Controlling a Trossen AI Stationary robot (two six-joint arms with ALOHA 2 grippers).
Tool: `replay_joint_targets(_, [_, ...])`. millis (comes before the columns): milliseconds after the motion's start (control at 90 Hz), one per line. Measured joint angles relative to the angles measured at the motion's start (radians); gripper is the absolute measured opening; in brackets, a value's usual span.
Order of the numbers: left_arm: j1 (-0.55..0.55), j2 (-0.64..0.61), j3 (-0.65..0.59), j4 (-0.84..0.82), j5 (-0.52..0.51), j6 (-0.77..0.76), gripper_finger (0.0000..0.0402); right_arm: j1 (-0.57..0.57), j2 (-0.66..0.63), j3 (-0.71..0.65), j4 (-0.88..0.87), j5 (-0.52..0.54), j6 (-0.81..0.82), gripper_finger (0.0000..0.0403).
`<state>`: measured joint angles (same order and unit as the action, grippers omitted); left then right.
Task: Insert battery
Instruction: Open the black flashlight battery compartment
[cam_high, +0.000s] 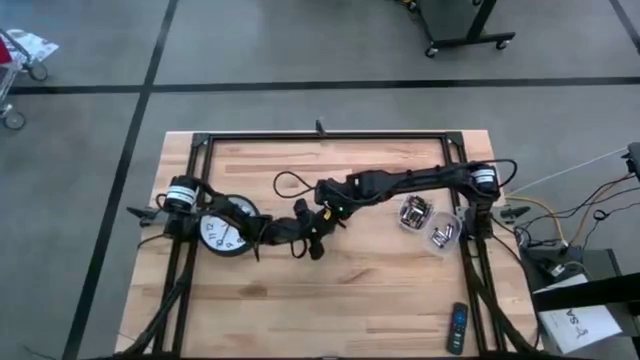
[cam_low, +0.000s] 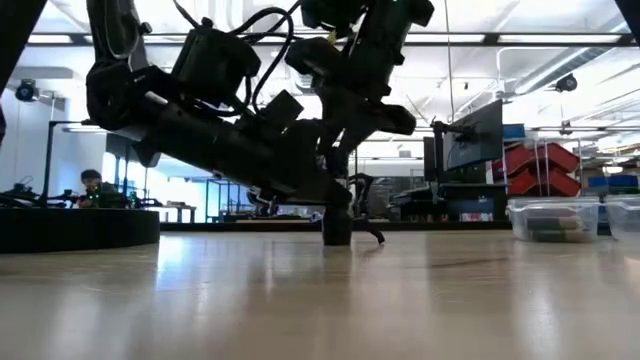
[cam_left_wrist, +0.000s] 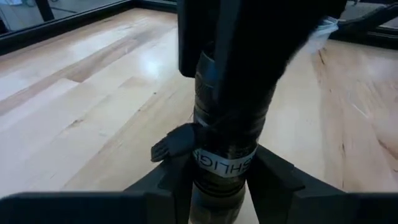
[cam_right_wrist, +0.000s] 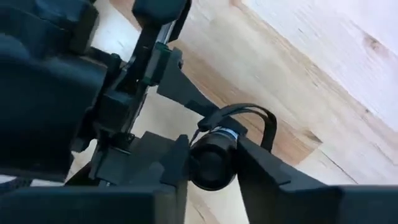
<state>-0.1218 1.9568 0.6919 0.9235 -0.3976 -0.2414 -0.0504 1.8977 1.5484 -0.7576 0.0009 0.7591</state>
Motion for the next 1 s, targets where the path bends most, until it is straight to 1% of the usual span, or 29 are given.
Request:
replay_joint_targets(144, [0.000, 0.000, 0.000, 0.000, 0.015, 0.004, 0.0100, 0.000, 0.000, -0.001, -0.001, -0.007, -0.045, 0.0047])
replay_joint_targets(300, [-0.001, 0.000, 0.000, 0.000, 0.022, 0.012, 0.0107, -0.003, 0.000, -0.001, -0.003, -0.031, -0.065, 0.0025])
replay_joint_targets(422, [-0.001, 0.000, 0.001, -0.007, 0.022, 0.013, 0.0105, -0.003, -0.001, 0.002, -0.008, -0.032, -0.068, 0.0026])
replay_joint_targets(533, [-0.001, -0.001, 0.001, -0.014, 0.020, 0.014, 0.0102, 0.000, -0.001, 0.024, -0.034, -0.034, -0.078, 0.0057])
replay_joint_targets(733, [-0.002, -0.002, 0.000, -0.018, 0.014, 0.013, 0.0104, 0.003, -0.001, 0.037, -0.057, -0.074, -0.083, 0.0150])
replay_joint_targets(822, [-0.002, -0.002, 0.000, -0.019, 0.014, 0.013, 0.0100, 0.004, 0.002, 0.038, -0.053, -0.080, -0.087, 0.0183])
replay_joint_targets(911, [-0.002, -0.002, 0.000, -0.019, 0.014, 0.013, 0.0101, 0.007, 0.017, 0.038, -0.050, -0.080, -0.091, 0.0199])
replay_joint_targets(1000, [-0.001, -0.002, 0.000, -0.019, 0.014, 0.013, 0.0105, 0.012, 0.039, 0.038, -0.052, -0.080, -0.118, 0.0202])
